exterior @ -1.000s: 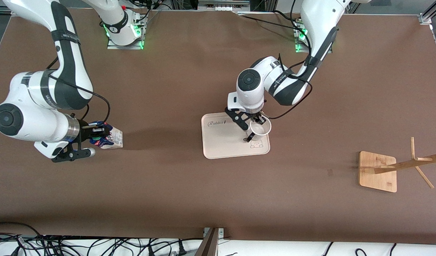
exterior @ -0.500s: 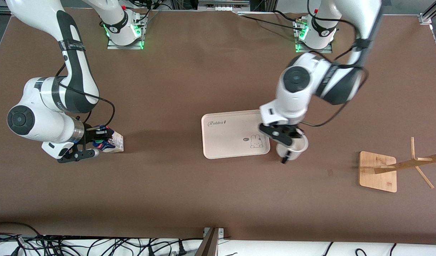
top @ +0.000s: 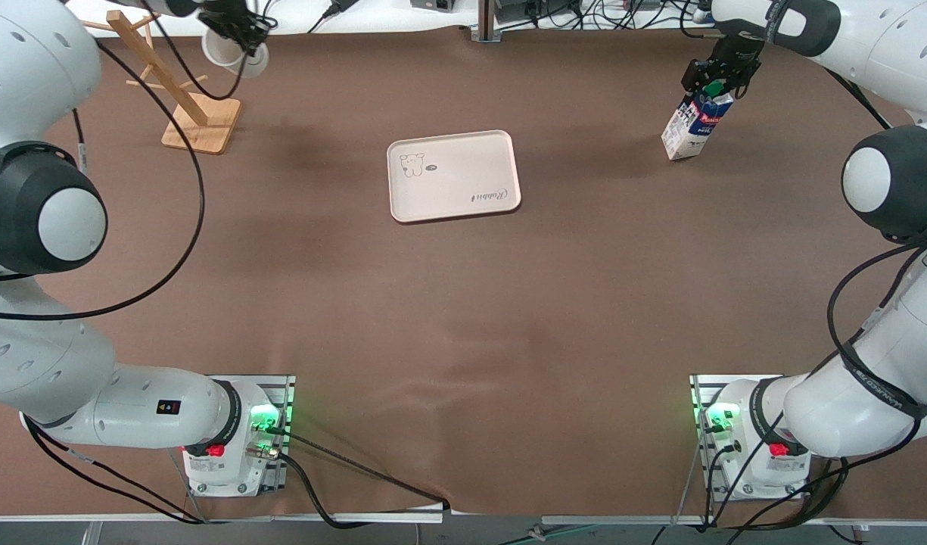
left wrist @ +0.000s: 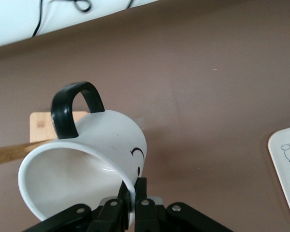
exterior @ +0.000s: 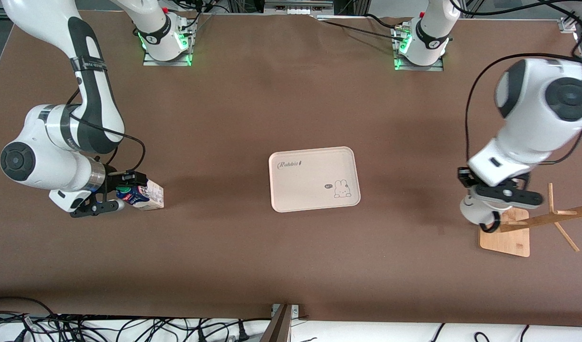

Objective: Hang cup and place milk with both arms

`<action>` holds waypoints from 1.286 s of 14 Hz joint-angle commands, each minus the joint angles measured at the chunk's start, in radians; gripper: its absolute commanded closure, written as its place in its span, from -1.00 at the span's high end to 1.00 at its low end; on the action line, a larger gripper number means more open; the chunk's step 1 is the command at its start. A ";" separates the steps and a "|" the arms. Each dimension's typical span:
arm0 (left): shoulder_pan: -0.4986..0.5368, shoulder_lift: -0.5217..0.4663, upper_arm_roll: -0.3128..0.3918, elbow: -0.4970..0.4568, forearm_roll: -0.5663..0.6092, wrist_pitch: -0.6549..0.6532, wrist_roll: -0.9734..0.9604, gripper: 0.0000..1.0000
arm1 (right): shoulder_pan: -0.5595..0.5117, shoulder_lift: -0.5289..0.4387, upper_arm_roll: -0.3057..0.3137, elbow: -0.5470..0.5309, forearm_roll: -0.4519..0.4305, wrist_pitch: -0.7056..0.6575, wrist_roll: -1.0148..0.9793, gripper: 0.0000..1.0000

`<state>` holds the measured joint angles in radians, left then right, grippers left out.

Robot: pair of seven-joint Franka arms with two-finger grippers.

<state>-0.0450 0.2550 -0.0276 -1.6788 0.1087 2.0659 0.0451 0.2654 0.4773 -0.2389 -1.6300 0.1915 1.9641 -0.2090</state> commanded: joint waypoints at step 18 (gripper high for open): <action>0.002 -0.023 0.193 0.082 -0.182 -0.158 0.211 -1.00 | -0.012 -0.091 -0.059 0.390 -0.116 -0.501 -0.027 1.00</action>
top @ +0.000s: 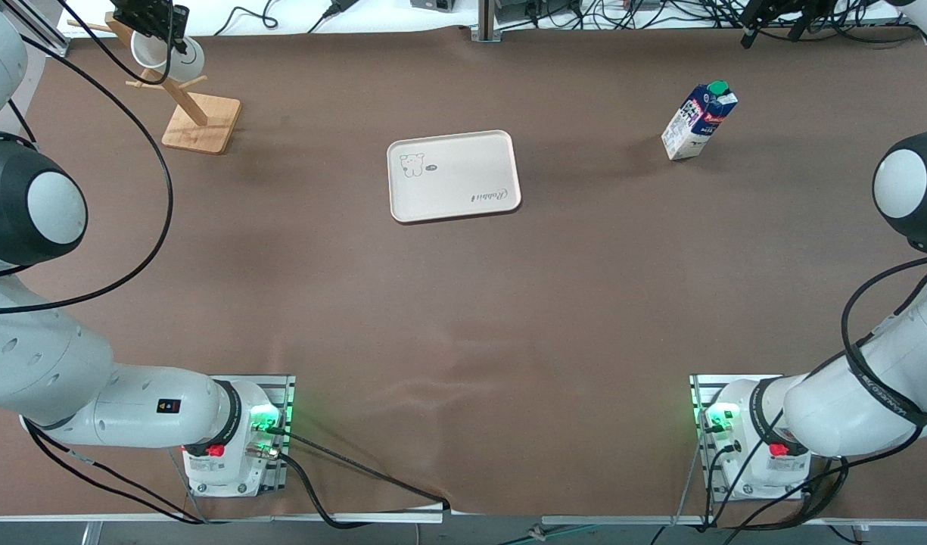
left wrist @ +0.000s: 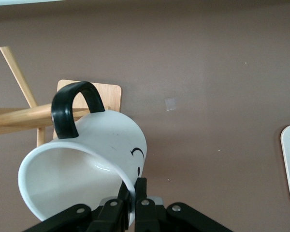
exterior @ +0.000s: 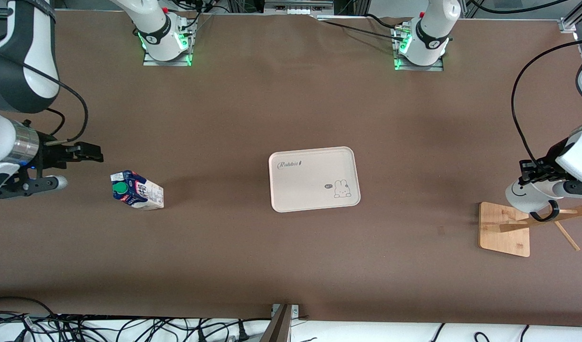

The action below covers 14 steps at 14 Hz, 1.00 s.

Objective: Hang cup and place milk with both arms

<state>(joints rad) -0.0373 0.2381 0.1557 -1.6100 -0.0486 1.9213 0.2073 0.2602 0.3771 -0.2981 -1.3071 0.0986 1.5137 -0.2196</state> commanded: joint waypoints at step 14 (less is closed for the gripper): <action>-0.007 0.016 0.010 0.064 -0.025 -0.004 0.124 -1.00 | 0.011 0.006 -0.016 0.121 -0.115 -0.073 -0.015 1.00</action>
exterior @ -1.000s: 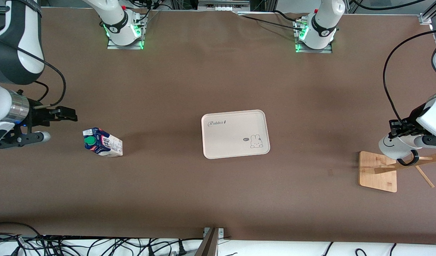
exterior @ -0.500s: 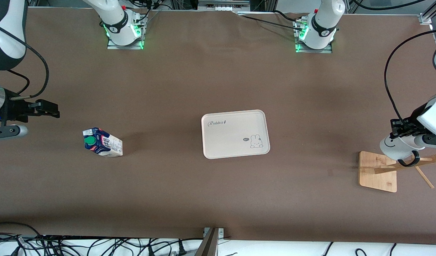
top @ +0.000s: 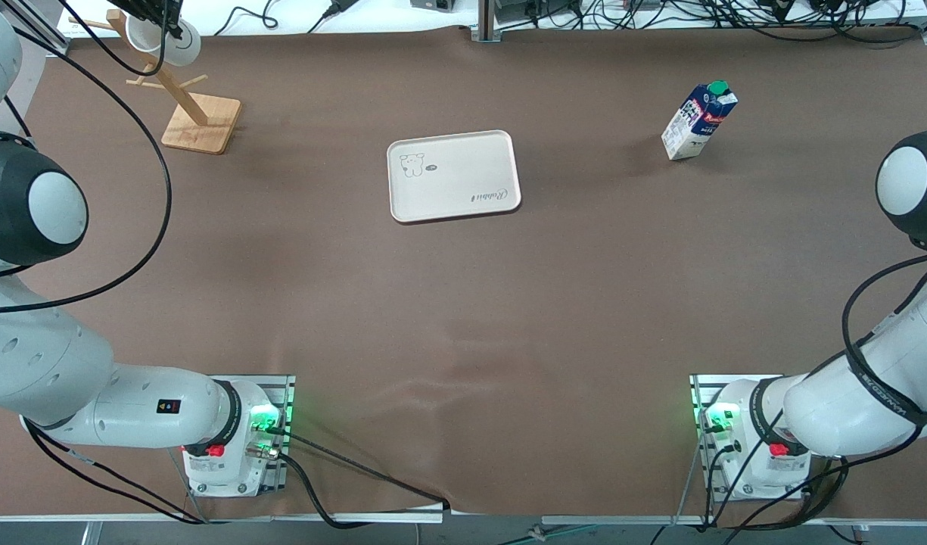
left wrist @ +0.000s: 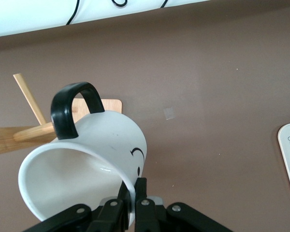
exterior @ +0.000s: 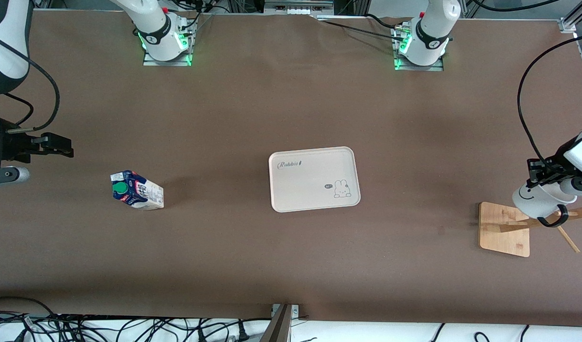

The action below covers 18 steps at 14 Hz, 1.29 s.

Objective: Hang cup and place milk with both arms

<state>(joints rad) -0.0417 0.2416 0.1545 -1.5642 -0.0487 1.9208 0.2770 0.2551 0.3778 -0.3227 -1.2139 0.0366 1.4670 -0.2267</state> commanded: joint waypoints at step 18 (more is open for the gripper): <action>0.019 0.018 0.053 -0.005 -0.011 -0.014 0.114 1.00 | -0.303 -0.187 0.315 -0.183 -0.076 0.035 -0.008 1.00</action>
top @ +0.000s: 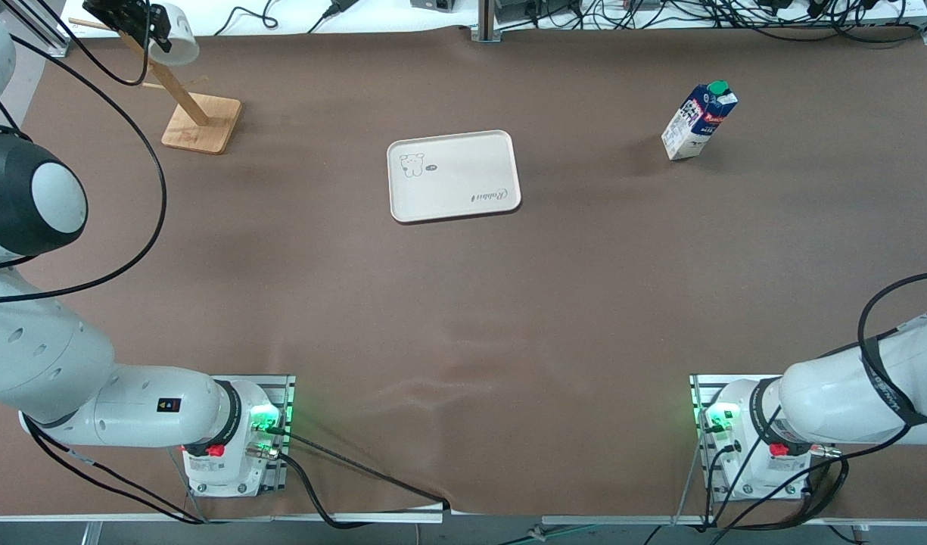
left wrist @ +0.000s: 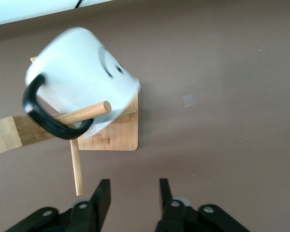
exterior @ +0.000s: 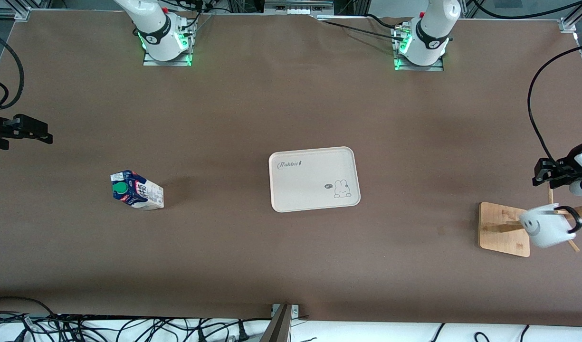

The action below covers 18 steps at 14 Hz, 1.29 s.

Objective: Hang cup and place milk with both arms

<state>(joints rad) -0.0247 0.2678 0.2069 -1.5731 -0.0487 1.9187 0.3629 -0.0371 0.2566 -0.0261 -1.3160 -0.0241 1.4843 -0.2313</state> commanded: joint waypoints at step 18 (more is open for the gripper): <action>-0.046 -0.297 -0.179 -0.216 -0.011 -0.233 -0.301 1.00 | -0.014 -0.108 0.034 -0.144 -0.033 0.028 0.073 1.00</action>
<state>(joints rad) -0.0898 0.0150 0.0679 -1.7554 -0.0543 1.6812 0.0975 -0.0391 0.1841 -0.0118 -1.4228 -0.0486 1.4886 -0.1668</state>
